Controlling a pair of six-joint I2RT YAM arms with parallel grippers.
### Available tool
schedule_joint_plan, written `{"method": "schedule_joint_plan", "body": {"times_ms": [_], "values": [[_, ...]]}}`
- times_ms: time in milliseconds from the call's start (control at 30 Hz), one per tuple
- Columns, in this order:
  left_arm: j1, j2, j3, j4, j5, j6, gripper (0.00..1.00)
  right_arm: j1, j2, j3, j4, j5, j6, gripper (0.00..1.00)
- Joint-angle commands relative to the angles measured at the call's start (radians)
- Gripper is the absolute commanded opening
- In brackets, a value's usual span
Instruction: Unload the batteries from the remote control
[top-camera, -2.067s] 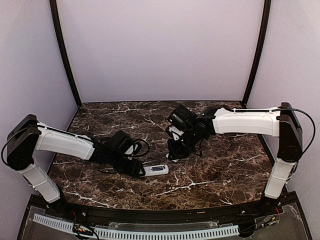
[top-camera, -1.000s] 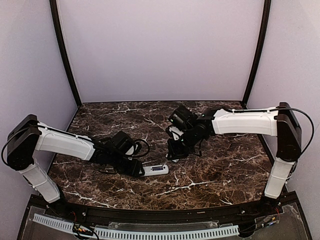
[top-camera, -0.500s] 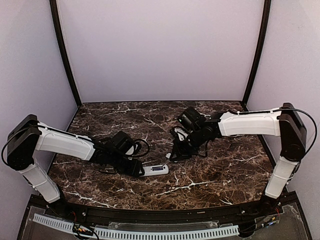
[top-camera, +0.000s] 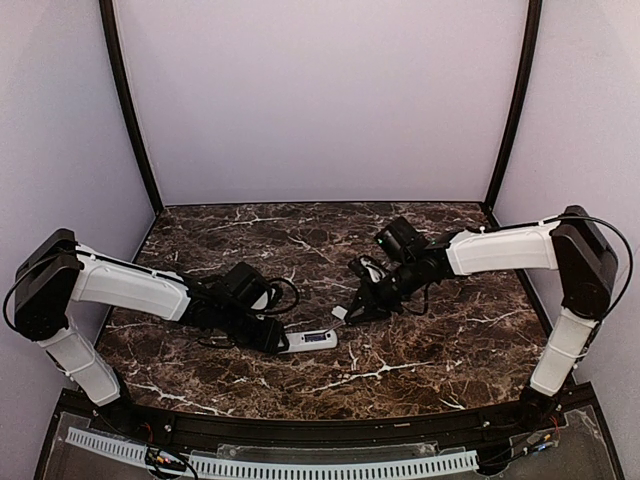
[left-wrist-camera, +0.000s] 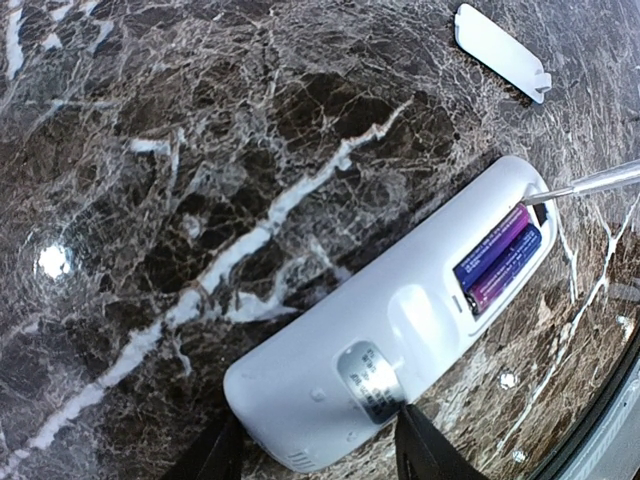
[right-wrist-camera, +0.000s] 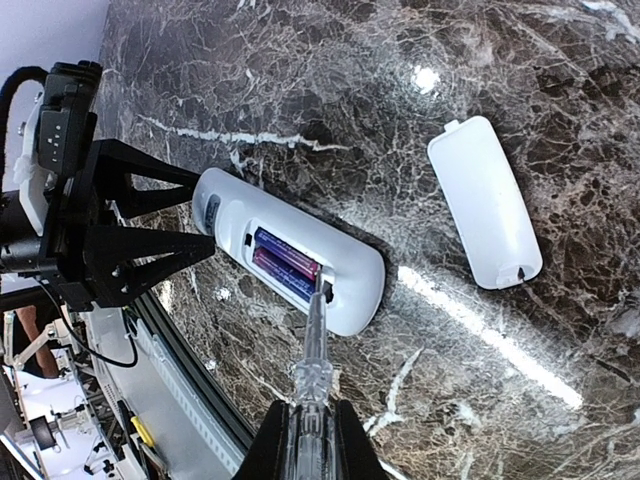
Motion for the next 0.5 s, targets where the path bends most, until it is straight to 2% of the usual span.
{"method": "schedule_joint_plan", "body": {"times_ms": [0, 267, 467], "values": [[-0.021, 0.061, -0.007, 0.043, 0.024, 0.001, 0.52, 0.007, 0.033, -0.051, 0.148, -0.178, -0.018, 0.00], [-0.029, 0.087, 0.007, 0.047, 0.028, -0.004, 0.51, -0.010, 0.058, -0.118, 0.363, -0.382, 0.028, 0.00], [-0.037, 0.105, 0.018, 0.049, 0.029, -0.006, 0.51, -0.017, 0.065, -0.134, 0.479, -0.454, 0.068, 0.00]]}}
